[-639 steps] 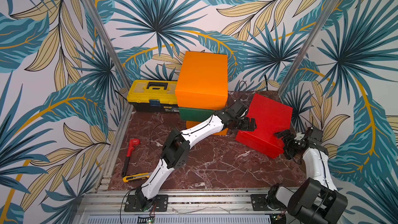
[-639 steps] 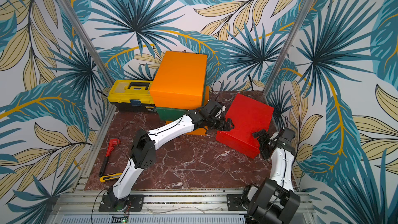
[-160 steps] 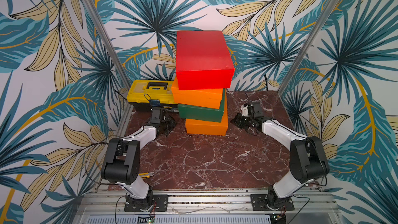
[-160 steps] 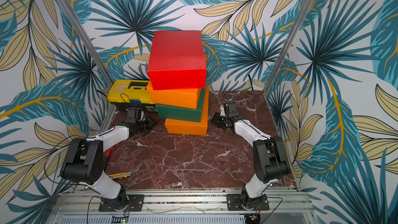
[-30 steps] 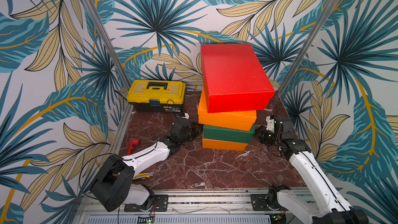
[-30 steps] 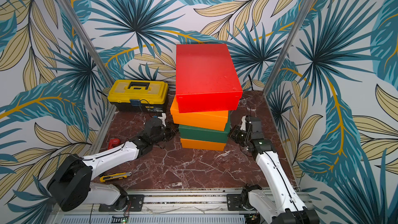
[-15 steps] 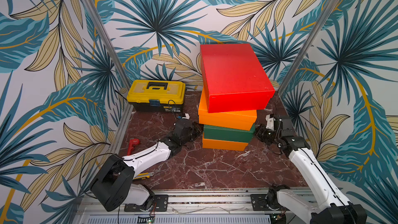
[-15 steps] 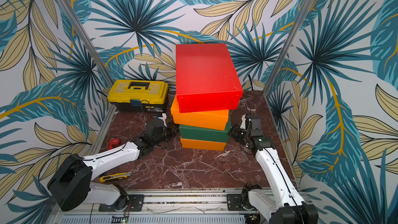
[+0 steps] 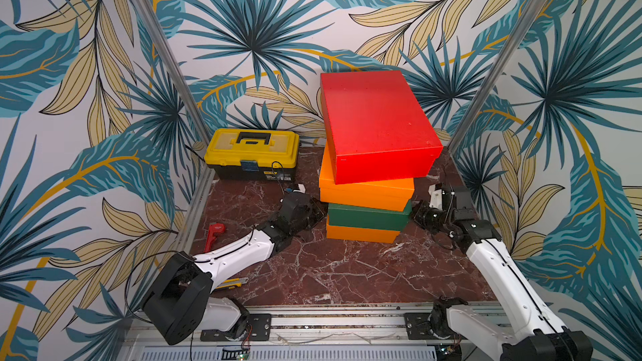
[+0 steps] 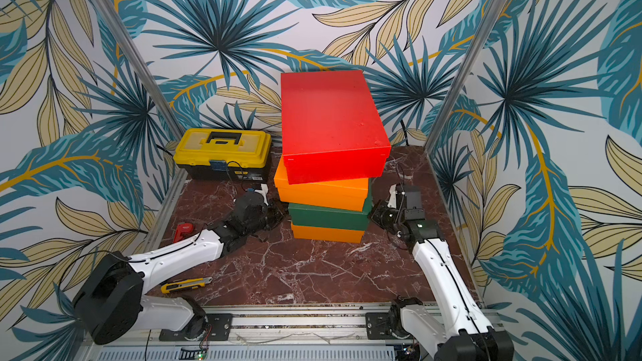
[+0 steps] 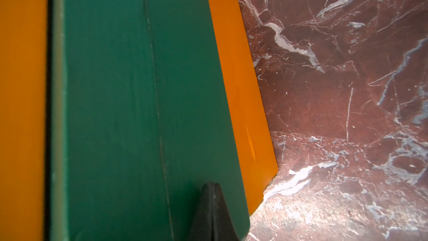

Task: Stack the shoeboxes
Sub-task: Adjust the shoebox.

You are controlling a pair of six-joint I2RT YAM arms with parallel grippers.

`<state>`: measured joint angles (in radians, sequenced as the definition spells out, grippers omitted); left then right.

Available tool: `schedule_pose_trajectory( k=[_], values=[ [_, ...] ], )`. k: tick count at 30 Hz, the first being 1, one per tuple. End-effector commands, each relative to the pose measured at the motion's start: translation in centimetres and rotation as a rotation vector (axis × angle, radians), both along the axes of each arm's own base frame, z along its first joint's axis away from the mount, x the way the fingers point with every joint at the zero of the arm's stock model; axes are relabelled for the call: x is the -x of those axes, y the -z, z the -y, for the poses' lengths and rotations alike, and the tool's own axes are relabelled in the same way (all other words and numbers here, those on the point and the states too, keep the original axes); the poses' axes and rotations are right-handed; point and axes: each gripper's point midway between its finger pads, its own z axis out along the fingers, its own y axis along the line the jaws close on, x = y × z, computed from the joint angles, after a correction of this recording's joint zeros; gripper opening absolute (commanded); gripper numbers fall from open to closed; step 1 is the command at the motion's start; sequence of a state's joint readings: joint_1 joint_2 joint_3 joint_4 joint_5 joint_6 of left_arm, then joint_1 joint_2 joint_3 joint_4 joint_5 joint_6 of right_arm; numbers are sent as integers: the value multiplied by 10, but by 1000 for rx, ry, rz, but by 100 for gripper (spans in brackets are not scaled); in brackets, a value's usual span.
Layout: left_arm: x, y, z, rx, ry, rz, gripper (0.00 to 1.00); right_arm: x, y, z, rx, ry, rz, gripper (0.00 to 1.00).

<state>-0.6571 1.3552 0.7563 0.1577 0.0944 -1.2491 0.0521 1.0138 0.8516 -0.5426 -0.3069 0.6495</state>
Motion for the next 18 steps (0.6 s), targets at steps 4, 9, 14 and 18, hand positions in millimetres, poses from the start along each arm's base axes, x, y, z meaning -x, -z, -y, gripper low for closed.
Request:
schedule_pose_trajectory(
  k=[4,9,14,18],
  values=[
    [30,-8,16,9,151,-24,19,3,-15,-16,-57,-78,40,0],
    [21,-9,5,2,127,-17,20,-1,-15,-21,-87,-85,35,0],
    [12,-15,12,2,144,-5,20,-9,-16,-24,-117,-84,39,0],
    [5,-20,22,7,163,0,20,-14,-19,-25,-126,-84,50,0]
  ],
)
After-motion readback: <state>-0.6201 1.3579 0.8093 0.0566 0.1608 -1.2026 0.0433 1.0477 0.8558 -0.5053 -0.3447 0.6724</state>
